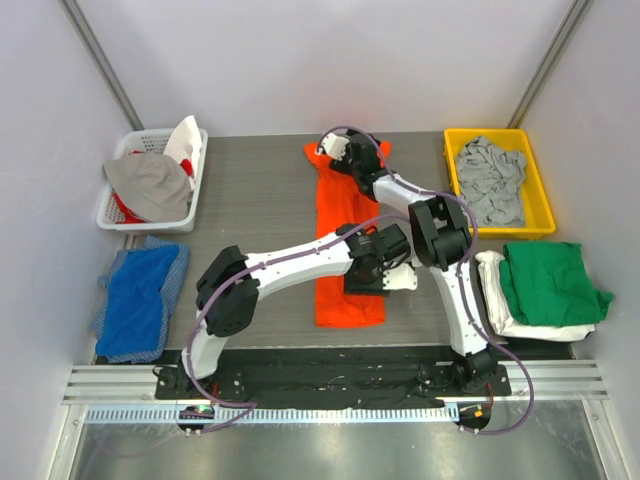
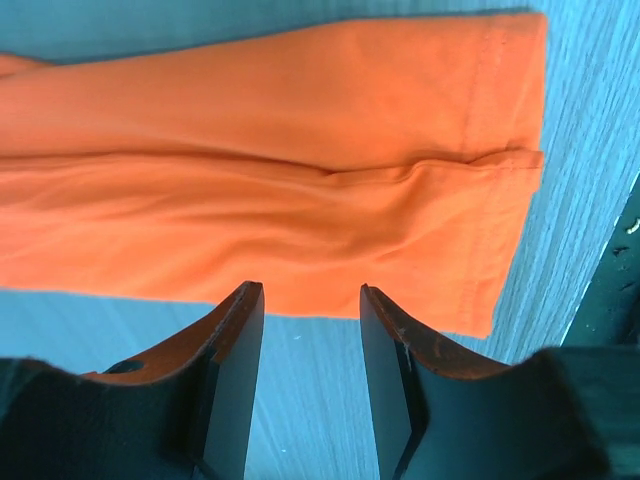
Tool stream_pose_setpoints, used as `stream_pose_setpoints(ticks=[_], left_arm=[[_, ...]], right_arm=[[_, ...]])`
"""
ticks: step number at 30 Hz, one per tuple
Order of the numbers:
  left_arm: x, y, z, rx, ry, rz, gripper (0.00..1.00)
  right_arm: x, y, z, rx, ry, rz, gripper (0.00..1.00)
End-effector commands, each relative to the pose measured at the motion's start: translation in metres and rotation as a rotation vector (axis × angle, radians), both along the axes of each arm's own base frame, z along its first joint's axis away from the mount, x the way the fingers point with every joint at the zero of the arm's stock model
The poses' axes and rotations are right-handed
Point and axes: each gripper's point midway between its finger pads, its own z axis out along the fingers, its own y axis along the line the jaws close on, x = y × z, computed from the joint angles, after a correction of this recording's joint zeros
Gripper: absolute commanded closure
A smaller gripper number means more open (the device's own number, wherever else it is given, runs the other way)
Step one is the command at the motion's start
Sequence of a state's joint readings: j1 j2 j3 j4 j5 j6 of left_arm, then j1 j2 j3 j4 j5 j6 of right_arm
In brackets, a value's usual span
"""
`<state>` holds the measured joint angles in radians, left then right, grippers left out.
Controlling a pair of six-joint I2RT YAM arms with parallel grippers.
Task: Fold and stack the t-shirts
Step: Fold the tshirt
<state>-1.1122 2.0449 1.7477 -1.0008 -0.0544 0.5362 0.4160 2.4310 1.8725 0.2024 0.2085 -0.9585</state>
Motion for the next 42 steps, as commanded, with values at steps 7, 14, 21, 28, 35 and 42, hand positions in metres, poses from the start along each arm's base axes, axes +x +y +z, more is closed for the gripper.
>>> stream_pose_setpoints(ticks=[7, 14, 21, 28, 35, 42], left_arm=[[0.032, 0.001, 0.103, -0.369, -0.299, 0.181, 0.43], [0.063, 0.054, 0.139, -0.547, -0.313, 0.48, 0.3], [0.066, 0.098, 0.109, -0.509, -0.324, 0.625, 0.0], [0.053, 0.104, 0.059, -0.431, -0.093, 0.706, 0.0], [0.031, 0.094, 0.008, -0.346, 0.102, 0.728, 0.0], [0.01, 0.092, -0.013, -0.337, 0.267, 0.766, 0.0]], right_arm=[[-0.025, -0.03, 0.126, 0.101, -0.192, -0.141, 0.05], [-0.077, -0.098, 0.107, 0.053, -0.072, -0.29, 0.03], [-0.179, -0.126, 0.071, 0.106, 0.212, -0.321, 0.05], [-0.299, -0.108, 0.054, 0.163, 0.403, -0.191, 0.05], [-0.38, -0.069, 0.035, 0.217, 0.601, -0.004, 0.0], [-0.432, -0.053, 0.012, 0.166, 0.743, 0.139, 0.0]])
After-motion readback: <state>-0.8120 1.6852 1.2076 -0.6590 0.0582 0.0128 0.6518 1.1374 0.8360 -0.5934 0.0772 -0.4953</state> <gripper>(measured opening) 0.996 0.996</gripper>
